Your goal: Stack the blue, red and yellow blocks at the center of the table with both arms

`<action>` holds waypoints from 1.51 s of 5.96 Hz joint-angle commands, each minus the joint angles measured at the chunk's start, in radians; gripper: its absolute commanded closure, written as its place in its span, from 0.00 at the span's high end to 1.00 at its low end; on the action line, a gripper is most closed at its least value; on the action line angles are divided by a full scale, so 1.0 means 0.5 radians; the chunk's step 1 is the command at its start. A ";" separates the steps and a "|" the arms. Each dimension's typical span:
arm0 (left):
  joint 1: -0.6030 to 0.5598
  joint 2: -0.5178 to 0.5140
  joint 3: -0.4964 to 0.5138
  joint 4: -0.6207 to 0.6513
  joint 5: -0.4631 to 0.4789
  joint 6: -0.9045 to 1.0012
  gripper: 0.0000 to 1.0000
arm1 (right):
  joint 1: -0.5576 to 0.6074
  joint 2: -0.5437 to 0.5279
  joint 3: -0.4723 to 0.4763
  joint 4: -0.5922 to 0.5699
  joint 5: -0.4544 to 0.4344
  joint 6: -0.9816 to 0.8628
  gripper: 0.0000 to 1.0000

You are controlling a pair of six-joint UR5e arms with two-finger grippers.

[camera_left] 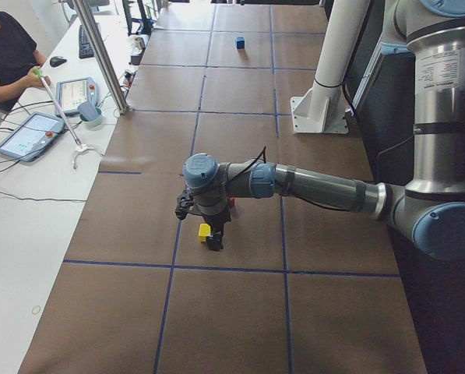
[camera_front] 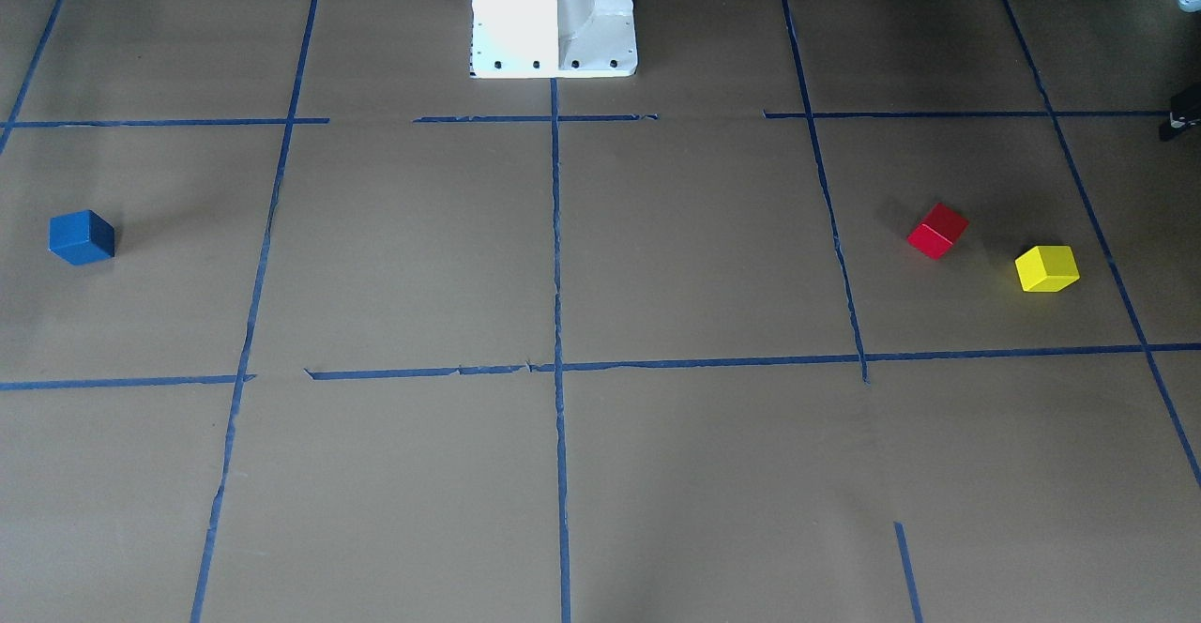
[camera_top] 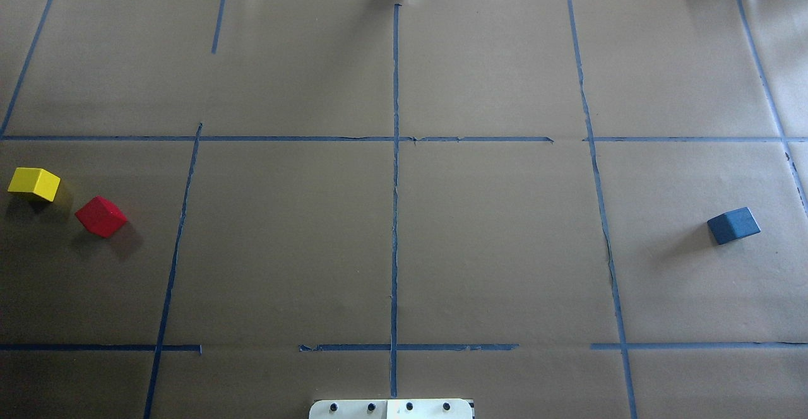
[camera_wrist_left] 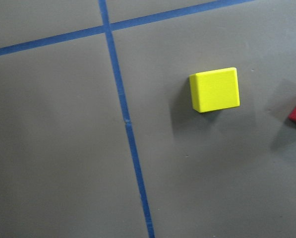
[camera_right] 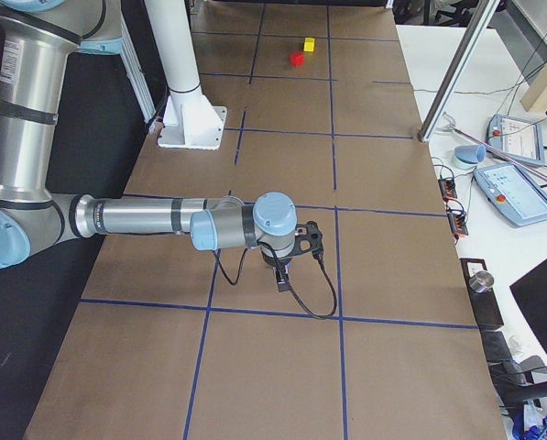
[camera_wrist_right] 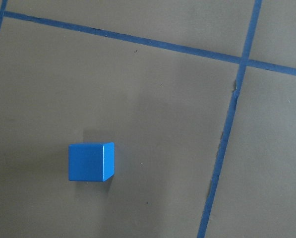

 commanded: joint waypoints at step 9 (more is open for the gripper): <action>-0.003 0.007 -0.020 -0.003 -0.031 0.006 1.00 | -0.925 0.261 -0.347 0.444 -0.422 0.679 1.00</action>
